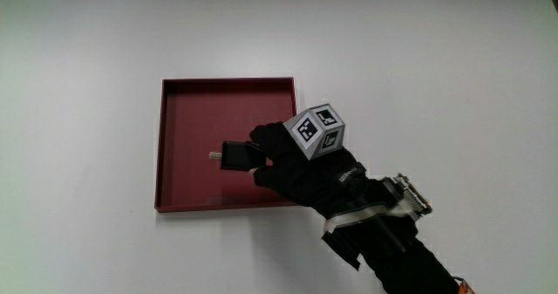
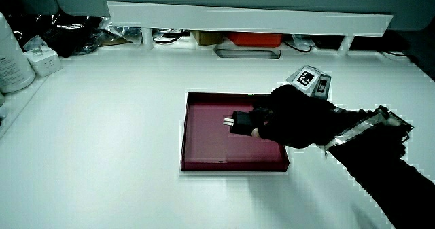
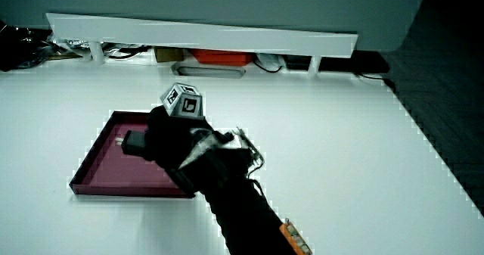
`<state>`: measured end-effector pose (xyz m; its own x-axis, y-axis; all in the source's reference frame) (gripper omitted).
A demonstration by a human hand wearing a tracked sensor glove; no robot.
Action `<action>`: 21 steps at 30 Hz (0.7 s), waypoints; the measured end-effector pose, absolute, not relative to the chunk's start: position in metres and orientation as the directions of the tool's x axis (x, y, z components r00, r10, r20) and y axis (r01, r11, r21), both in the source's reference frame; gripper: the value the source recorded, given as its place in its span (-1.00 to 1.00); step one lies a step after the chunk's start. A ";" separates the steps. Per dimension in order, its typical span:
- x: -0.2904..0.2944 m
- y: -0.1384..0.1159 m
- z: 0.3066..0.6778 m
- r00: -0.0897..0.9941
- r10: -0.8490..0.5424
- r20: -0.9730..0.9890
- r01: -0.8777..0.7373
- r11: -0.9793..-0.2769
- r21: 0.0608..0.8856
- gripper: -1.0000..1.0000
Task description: Place charger into plate
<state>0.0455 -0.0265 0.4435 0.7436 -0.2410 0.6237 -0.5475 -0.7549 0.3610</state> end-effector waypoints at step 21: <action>0.030 -0.020 0.517 0.804 -0.155 0.574 -0.528 -0.631 0.569 0.00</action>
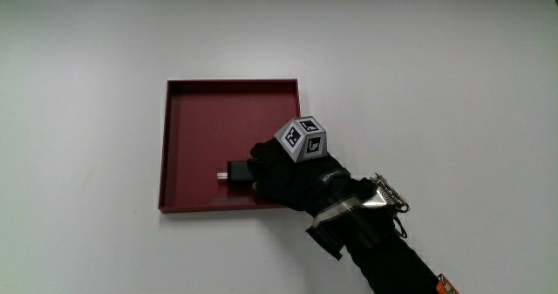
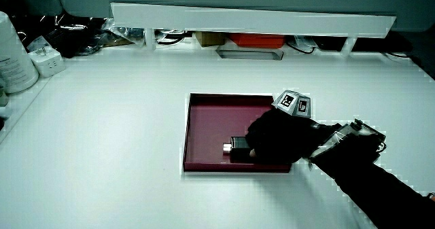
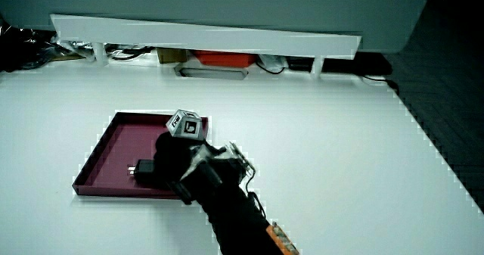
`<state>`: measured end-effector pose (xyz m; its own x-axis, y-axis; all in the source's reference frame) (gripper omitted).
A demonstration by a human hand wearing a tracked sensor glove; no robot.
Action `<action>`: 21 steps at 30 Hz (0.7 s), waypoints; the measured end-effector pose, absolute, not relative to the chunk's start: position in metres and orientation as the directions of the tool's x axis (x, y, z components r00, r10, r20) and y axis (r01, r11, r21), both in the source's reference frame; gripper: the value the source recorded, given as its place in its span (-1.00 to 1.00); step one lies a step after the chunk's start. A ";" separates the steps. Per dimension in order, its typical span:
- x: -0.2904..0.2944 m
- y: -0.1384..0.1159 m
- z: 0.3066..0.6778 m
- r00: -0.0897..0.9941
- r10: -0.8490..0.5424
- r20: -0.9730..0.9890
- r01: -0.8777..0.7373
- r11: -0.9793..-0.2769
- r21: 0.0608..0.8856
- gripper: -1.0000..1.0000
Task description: Place charger into plate
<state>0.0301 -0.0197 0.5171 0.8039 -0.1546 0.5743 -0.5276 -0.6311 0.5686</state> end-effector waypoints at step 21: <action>0.044 -0.018 0.503 0.753 -0.126 0.646 -0.569 -0.617 0.543 -0.70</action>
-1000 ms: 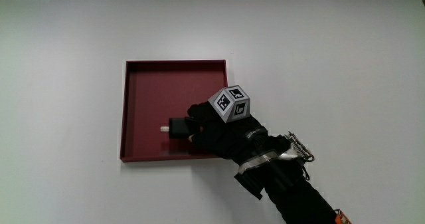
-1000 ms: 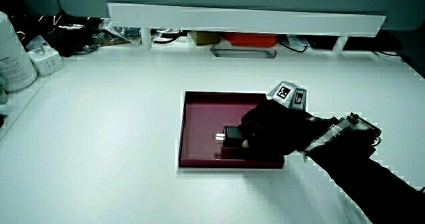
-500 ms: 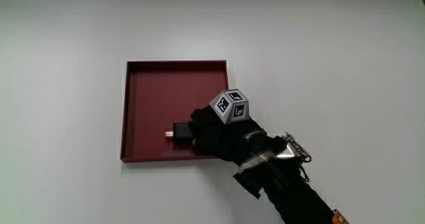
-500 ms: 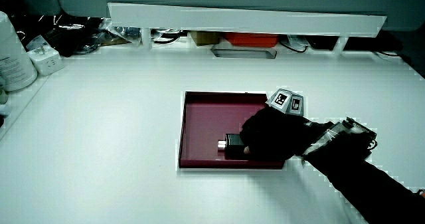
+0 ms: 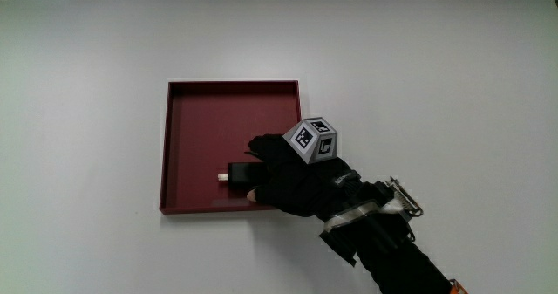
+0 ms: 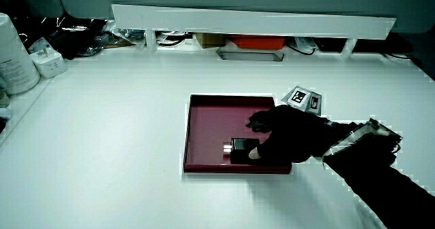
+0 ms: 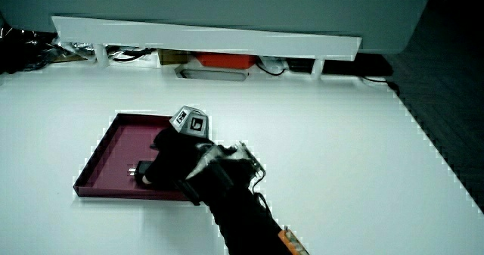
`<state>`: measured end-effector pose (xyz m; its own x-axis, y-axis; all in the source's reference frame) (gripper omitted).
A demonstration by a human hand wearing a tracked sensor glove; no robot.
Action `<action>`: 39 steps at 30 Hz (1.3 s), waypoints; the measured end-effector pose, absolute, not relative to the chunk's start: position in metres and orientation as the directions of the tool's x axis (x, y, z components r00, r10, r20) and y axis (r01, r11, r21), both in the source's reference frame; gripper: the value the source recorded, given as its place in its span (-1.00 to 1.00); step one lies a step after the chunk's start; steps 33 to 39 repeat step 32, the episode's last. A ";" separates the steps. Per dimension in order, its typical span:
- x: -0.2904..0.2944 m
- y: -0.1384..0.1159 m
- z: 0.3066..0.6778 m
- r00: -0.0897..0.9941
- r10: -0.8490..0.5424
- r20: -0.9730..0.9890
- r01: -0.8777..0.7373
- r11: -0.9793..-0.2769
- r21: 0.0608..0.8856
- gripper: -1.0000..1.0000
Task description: Place charger into plate
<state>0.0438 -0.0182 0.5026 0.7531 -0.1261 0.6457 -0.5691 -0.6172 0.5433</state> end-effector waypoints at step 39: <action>0.116 -0.027 0.364 0.652 -0.208 0.729 -0.656 -0.636 0.405 -1.00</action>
